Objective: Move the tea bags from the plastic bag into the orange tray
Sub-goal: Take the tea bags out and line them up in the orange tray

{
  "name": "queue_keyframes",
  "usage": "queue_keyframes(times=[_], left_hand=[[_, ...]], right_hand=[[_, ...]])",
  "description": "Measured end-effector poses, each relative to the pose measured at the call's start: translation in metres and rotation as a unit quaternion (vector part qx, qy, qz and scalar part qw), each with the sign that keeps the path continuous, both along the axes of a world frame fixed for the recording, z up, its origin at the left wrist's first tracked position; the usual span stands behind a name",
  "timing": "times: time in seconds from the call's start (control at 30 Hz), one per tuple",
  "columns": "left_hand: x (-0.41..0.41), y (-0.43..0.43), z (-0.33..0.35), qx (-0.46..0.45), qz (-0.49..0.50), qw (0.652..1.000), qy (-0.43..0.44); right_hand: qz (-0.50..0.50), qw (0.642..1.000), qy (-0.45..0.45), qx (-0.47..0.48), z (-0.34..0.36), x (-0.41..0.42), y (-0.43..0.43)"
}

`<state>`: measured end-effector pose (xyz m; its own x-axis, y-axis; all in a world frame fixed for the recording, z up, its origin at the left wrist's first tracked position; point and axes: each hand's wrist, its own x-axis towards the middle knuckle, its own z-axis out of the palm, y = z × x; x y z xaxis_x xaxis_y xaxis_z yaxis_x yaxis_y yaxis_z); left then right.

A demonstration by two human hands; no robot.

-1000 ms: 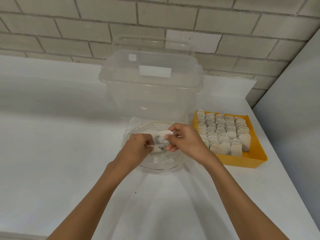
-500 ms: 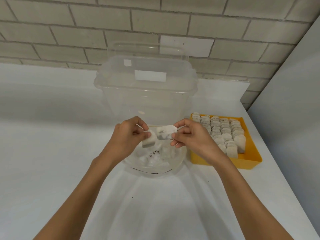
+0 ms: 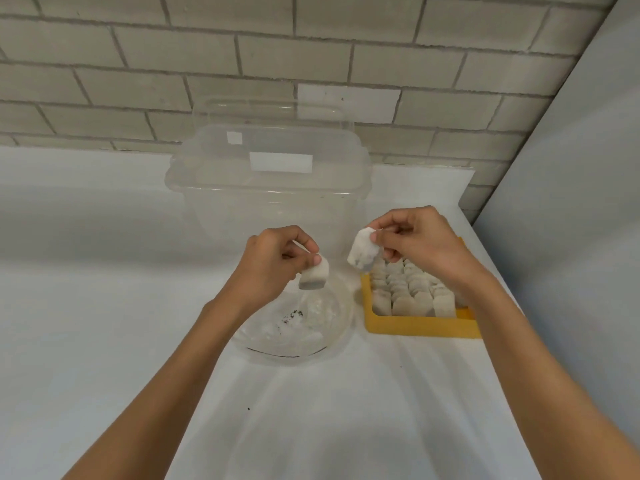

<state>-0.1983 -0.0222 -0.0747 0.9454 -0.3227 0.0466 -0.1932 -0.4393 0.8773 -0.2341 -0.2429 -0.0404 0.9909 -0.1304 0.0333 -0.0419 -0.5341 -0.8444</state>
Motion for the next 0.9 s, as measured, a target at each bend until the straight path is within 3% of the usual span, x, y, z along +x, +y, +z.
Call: queue_keyframes(times=[0.37,0.53,0.67,0.9], left_hand=[[0.002,-0.061,0.008,-0.007,-0.078,0.997,-0.022],[-0.002,-0.088,0.009,-0.006,-0.112,0.993,-0.026],[-0.007,-0.104,0.007,-0.011,-0.133,0.991,-0.027],[-0.009,-0.116,0.002,0.001,-0.133,0.991,-0.027]], right_hand=[[-0.054,0.997,-0.028,-0.048,0.016,-0.019,-0.068],[-0.065,0.996,0.036,-0.043,0.013,-0.032,-0.105],[-0.047,0.985,0.085,-0.145,-0.006,-0.037,-0.130],[-0.006,0.935,0.128,-0.332,-0.042,-0.026,-0.148]])
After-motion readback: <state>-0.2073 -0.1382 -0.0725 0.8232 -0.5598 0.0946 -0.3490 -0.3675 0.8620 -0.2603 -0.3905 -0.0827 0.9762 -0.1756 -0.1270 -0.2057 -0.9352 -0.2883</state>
